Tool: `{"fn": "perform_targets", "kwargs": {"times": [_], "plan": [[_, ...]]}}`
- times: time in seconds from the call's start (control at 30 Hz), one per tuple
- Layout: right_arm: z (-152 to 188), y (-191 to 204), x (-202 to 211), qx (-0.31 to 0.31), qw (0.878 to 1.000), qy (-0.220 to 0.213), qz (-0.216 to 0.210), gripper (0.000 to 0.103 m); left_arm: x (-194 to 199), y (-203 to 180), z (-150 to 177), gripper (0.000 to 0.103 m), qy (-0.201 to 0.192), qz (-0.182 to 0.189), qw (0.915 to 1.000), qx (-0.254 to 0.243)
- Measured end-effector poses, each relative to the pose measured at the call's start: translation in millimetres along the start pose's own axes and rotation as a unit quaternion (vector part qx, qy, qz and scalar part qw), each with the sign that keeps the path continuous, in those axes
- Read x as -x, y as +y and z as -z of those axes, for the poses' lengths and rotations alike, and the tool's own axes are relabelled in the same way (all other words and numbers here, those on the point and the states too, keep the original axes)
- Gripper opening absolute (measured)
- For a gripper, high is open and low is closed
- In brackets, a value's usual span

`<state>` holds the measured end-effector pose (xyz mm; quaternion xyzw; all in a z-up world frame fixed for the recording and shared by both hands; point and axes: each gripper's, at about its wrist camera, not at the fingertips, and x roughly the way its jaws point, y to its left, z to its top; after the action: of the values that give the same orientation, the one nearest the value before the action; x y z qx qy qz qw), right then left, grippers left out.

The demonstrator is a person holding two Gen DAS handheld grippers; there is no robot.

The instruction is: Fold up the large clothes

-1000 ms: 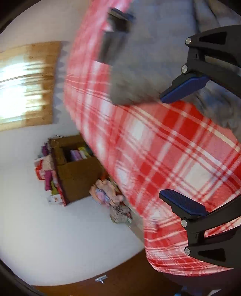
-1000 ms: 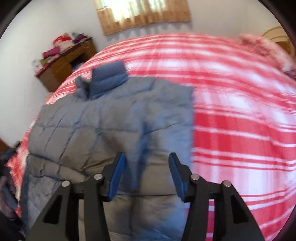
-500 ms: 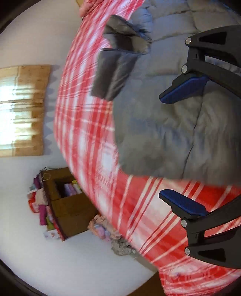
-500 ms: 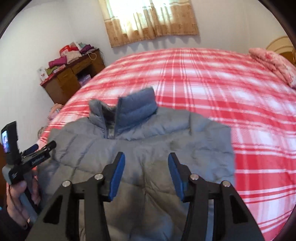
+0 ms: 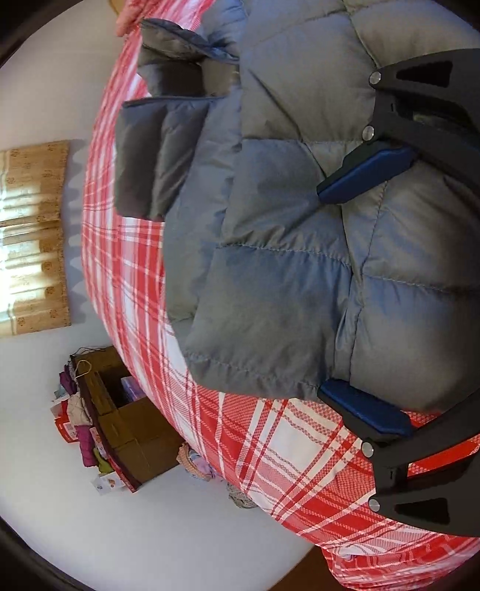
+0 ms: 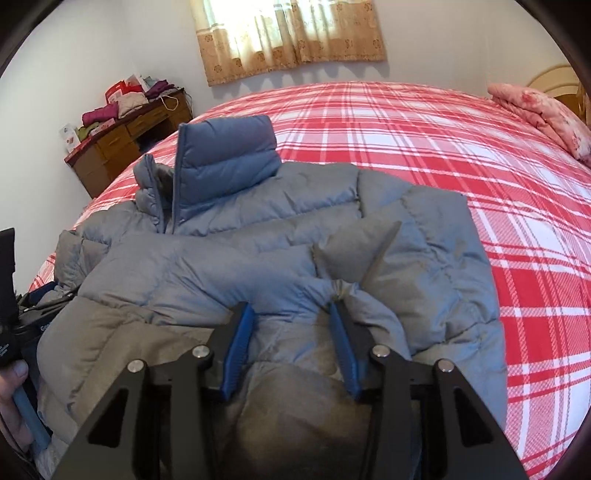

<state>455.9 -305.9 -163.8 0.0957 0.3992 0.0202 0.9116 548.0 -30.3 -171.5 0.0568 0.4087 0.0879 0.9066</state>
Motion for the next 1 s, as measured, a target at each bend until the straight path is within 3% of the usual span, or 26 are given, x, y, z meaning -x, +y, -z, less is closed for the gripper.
{"fn": "perform_targets", "kwargs": {"times": [0.57, 0.67, 0.73, 0.8, 0.87, 0.93, 1.0], "plan": [[2, 15, -7, 0.037, 0.998, 0.004, 0.051, 0.046, -4, -5, -3, 0.102, 0.009, -0.021, 0.9997, -0.013], [1, 19, -3, 0.047, 0.997, 0.009, 0.058, 0.046, 10, -5, -11, 0.102, 0.008, -0.046, 0.9985, -0.028], [-4, 13, 14, 0.031, 0.998, -0.003, 0.048, 0.046, 34, 3, -22, 0.102, -0.024, -0.045, 0.9985, -0.019], [-13, 1, 38, -0.002, 0.998, -0.043, 0.054, 0.047, 54, 16, -37, 0.102, -0.053, -0.043, 0.9977, 0.003], [-30, -17, 54, -0.056, 0.994, -0.071, 0.066, 0.048, 62, 30, -57, 0.102, -0.072, -0.06, 0.9949, 0.037], [-43, -29, 54, -0.095, 0.988, -0.076, 0.094, 0.049, 52, 37, -67, 0.102, -0.066, -0.083, 0.9926, 0.06], [-52, -33, 40, -0.114, 0.984, -0.067, 0.118, 0.05, 33, 37, -69, 0.102, -0.035, -0.089, 0.9922, 0.081]]}}
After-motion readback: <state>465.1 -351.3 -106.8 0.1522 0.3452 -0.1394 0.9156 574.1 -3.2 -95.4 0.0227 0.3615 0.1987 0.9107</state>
